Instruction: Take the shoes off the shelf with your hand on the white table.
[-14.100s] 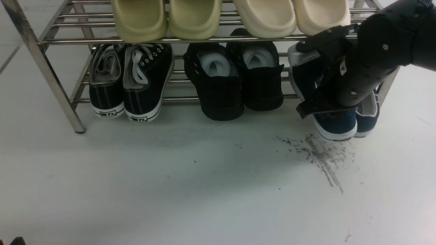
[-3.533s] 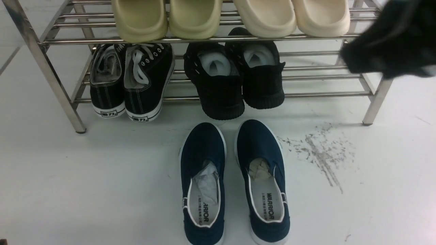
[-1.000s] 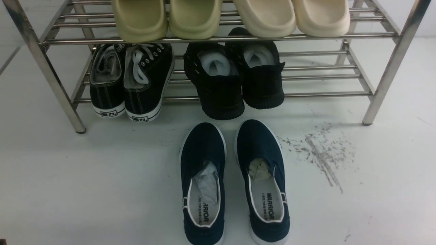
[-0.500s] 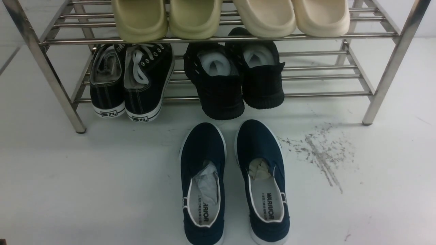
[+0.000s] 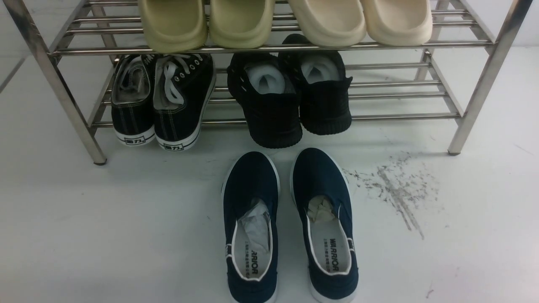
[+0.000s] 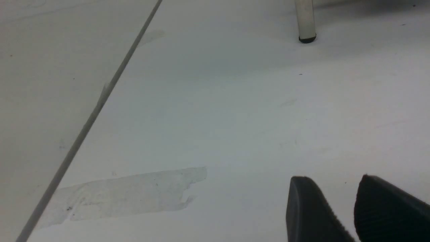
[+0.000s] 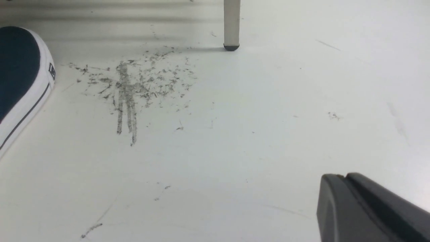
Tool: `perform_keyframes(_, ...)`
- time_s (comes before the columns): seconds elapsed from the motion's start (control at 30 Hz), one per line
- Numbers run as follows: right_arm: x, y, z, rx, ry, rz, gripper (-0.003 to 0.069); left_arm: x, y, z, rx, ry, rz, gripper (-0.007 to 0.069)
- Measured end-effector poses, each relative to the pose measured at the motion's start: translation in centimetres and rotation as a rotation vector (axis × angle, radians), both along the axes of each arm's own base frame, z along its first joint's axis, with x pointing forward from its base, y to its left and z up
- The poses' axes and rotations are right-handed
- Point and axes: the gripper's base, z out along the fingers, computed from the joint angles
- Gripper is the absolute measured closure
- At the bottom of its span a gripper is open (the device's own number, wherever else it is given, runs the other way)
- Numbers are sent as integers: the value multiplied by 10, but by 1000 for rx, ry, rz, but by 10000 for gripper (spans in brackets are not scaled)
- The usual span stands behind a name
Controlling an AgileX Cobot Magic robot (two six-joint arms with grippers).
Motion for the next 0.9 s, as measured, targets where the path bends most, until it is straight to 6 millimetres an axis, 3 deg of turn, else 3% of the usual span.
perform_keyframes(0.9,0,0,0,0,0,0,578,0,0,0,3,2,1,384)
